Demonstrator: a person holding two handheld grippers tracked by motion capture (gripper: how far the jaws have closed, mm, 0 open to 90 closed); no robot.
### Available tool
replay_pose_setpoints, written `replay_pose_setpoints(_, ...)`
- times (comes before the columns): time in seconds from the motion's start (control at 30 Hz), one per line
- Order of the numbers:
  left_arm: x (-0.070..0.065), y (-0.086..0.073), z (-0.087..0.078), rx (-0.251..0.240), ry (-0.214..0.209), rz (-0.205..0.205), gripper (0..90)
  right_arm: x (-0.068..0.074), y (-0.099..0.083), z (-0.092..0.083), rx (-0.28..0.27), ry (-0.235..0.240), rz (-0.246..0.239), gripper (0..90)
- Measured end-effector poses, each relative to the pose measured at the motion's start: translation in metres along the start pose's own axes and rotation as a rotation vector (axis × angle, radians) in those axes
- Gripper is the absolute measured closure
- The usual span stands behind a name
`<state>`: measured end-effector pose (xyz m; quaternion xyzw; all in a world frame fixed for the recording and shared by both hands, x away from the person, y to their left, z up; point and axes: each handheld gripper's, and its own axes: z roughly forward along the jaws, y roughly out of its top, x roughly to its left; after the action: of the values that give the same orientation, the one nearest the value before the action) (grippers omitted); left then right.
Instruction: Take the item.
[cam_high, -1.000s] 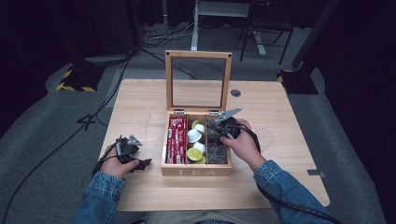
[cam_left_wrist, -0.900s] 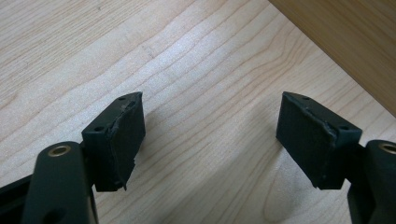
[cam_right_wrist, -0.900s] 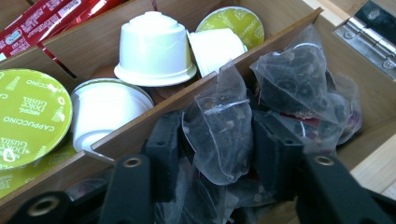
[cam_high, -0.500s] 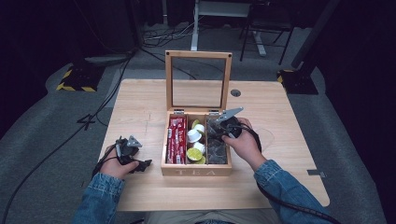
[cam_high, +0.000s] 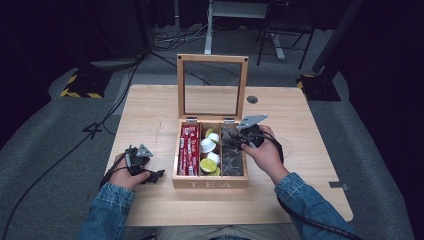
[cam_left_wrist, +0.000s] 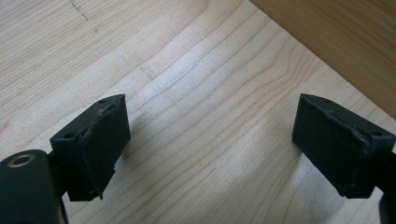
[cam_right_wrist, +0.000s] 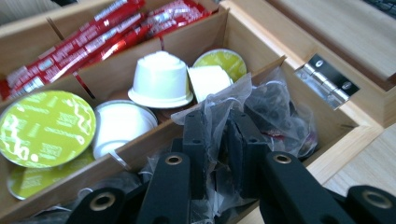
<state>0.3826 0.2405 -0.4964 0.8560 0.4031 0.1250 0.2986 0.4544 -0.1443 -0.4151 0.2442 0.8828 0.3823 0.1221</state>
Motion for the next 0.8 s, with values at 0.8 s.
replay_pose_setpoints(0.8, 0.002, -0.001, 0.003, -0.030, -0.006, 0.017, 8.5, -0.008, 0.005, -0.052, -0.175, -0.009, 0.051, 79.0)
